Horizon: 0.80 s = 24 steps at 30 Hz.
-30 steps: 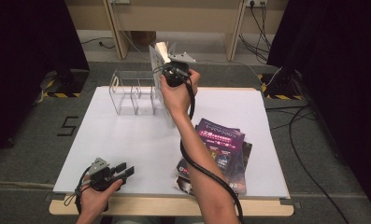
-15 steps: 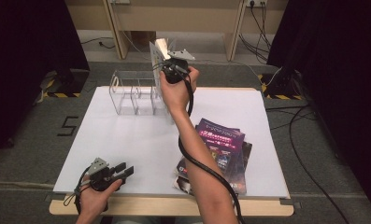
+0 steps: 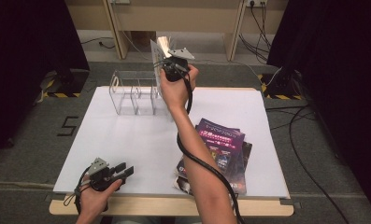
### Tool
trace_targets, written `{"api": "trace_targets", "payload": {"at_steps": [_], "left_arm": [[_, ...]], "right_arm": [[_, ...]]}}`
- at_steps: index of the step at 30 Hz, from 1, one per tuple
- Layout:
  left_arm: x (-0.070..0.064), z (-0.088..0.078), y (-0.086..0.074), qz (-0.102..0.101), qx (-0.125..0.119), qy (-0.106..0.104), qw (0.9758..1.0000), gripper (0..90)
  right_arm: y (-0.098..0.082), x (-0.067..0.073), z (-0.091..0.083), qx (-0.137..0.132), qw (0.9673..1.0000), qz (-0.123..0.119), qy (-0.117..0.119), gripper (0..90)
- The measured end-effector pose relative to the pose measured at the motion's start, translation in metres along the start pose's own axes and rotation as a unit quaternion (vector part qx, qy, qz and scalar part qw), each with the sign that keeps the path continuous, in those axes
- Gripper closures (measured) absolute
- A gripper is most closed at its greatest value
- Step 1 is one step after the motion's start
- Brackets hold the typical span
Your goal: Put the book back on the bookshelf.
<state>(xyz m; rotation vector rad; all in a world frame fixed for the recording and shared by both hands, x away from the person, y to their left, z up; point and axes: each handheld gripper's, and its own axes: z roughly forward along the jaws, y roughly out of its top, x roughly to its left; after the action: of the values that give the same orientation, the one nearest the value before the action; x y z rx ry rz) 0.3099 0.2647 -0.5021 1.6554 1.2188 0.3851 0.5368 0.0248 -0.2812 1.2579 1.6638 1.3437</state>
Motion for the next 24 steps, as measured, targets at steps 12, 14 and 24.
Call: {"api": "trace_targets", "payload": {"at_steps": [12, 14, 24], "left_arm": [[0.001, 0.0, 0.0, 0.002, 0.001, 0.001, 1.0, 55.0], [0.001, 0.0, 0.0, 0.002, 0.001, 0.0, 1.0, 54.9], [0.0, 0.0, -0.001, 0.004, 0.003, 0.0, 1.0, 54.9]], "right_arm": [[0.001, 0.0, 0.011, 0.004, 1.0, -0.001, -0.004, 74.8], [0.0, -0.001, 0.013, 0.004, 1.0, -0.003, -0.005, 74.8], [-0.002, -0.001, 0.022, 0.007, 0.9999, 0.001, -0.01, 74.8]]}}
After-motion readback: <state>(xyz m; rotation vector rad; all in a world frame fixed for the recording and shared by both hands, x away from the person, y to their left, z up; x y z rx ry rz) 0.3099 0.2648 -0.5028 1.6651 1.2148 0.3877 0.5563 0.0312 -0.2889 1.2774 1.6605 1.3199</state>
